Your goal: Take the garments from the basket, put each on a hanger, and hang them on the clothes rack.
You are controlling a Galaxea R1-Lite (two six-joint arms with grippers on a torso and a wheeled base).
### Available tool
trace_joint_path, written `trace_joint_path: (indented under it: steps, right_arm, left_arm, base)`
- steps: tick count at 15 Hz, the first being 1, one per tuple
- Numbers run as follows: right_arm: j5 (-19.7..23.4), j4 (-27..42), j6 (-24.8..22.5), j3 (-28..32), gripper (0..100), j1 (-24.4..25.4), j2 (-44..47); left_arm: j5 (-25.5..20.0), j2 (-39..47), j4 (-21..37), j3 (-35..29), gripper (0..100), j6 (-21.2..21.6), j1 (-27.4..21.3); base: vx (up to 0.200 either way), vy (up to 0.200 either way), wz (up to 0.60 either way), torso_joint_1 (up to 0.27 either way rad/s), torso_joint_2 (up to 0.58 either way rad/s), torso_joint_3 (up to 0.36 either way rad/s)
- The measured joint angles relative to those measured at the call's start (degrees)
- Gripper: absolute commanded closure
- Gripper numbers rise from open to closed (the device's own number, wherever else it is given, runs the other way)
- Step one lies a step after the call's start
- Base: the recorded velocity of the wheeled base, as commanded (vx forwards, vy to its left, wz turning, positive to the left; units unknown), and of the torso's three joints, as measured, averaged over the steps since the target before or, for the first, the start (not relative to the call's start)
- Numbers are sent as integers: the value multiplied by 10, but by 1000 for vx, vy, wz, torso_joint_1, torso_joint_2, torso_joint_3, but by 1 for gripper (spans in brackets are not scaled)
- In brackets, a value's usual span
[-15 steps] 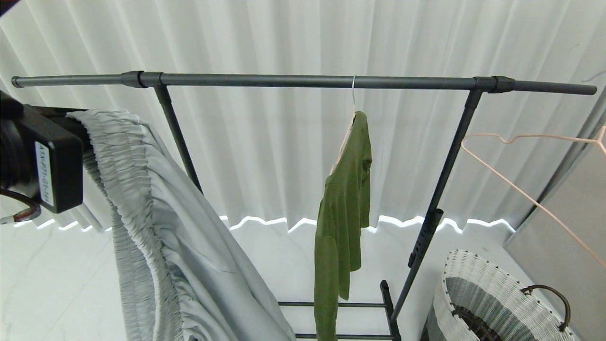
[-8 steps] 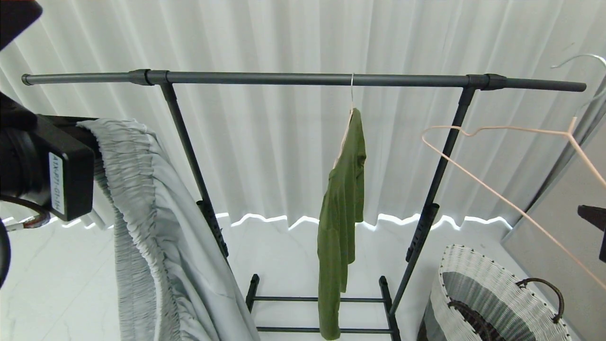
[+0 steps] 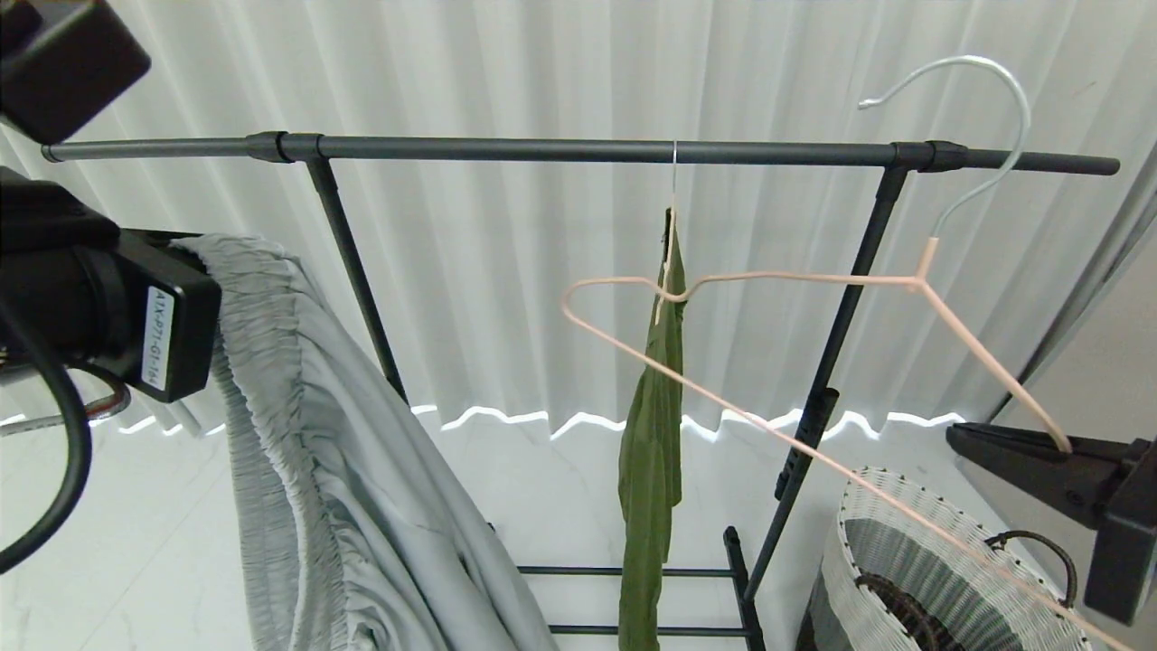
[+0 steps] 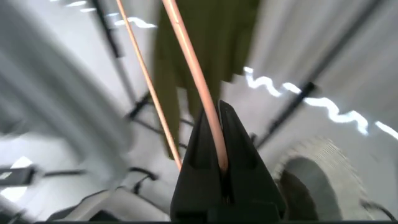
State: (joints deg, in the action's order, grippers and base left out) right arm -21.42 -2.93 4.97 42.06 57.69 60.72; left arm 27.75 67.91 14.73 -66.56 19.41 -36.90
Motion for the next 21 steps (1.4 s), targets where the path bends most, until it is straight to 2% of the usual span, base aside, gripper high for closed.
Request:
trace_joint_path:
  steps: [3, 5, 10, 12, 16, 19, 21]
  right_arm:
    - [0, -25, 4, 11, 100, 87, 31]
    - [0, -42, 5, 16, 100, 118, 49]
    - [0, -49, 6, 49, 100, 149, 87]
    - [0, -49, 6, 55, 100, 153, 98]
    - [-5, -55, 20, 58, 100, 139, 131]
    - [-8, -120, 27, 65, 100, 118, 174]
    - [-8, -151, 27, 73, 100, 102, 200]
  left_arm:
    - [1, 21, -16, -4, 100, -7, 23]
    - [3, 35, -35, -4, 100, -10, 32]
    - [26, 105, -158, -9, 100, -20, 83]
    - [35, 127, -178, -14, 100, -20, 93]
    - [39, 140, -167, -25, 100, -9, 90]
    - [39, 140, -113, -45, 100, -6, 88]
    - [39, 143, -101, -57, 100, -9, 88]
  base:
    - [0, 0, 0, 0, 0, 0]
    - [0, 0, 0, 0, 0, 0]
    - [0, 0, 0, 0, 0, 0]
    - [0, 0, 0, 0, 0, 0]
    - [0, 0, 0, 0, 0, 0]
    - [0, 0, 0, 0, 0, 0]
    - [0, 0, 0, 0, 0, 0]
